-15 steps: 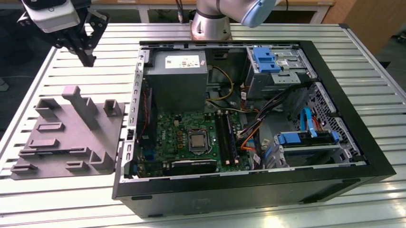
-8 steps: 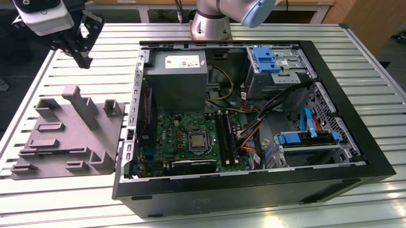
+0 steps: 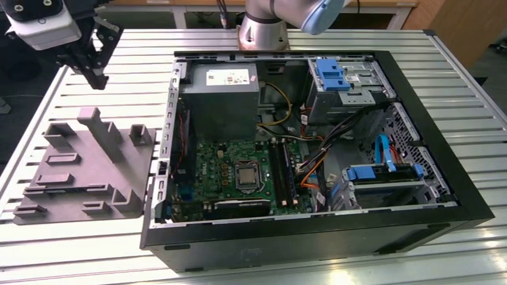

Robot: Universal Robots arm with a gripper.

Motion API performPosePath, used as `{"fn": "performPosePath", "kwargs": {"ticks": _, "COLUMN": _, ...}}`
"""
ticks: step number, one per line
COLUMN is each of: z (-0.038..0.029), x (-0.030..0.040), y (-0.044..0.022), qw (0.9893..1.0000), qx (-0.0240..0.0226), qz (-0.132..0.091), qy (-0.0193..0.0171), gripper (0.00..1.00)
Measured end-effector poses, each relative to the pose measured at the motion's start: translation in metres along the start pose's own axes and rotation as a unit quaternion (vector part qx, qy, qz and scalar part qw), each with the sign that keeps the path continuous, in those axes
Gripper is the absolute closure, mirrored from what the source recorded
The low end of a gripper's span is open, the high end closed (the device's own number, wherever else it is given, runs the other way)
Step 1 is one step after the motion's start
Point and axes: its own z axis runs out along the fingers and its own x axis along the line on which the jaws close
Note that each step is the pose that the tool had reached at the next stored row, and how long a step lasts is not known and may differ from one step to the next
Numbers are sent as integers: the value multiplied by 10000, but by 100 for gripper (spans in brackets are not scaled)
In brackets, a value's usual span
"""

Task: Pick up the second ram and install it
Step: 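Reach for the second ram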

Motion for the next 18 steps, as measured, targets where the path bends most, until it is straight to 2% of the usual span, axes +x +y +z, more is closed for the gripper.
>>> {"fn": "performPosePath", "kwargs": {"ticks": 18, "z": 31, "x": 190, "y": -103, "qw": 10000, "qx": 0, "qz": 0, "qy": 0, "gripper": 89}}
